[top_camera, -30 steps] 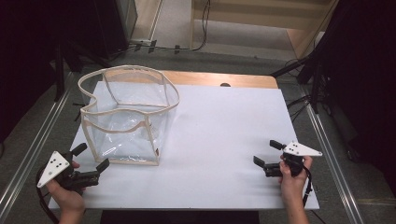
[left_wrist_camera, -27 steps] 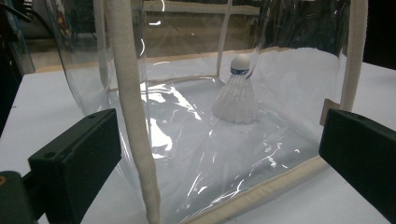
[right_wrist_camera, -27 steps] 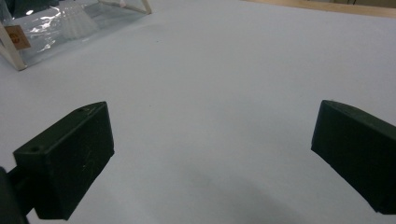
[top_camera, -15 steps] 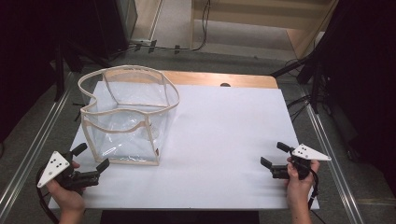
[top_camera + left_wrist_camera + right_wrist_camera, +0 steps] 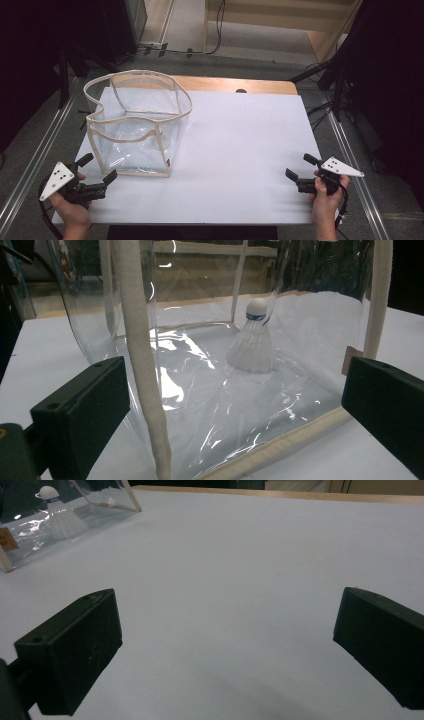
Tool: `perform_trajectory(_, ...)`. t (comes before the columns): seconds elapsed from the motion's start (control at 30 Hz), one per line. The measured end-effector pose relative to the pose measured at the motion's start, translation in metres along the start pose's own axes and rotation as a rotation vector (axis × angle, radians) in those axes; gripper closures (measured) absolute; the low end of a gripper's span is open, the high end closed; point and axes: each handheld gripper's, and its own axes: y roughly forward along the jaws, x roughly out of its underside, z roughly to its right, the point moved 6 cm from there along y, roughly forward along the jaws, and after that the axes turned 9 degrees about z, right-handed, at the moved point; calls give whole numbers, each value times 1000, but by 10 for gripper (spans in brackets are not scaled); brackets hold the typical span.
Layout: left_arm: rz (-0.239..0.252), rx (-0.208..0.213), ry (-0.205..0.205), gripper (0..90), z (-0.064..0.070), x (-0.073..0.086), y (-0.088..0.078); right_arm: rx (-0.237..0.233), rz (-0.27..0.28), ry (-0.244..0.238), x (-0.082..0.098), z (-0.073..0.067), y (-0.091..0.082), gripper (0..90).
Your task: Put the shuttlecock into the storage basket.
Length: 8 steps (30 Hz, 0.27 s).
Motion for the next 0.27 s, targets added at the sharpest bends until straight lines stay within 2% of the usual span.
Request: perform_trajectory(0.27, -2, -1, 1, 0, 0, 0, 0, -1, 8, 5, 1, 1, 0, 0)
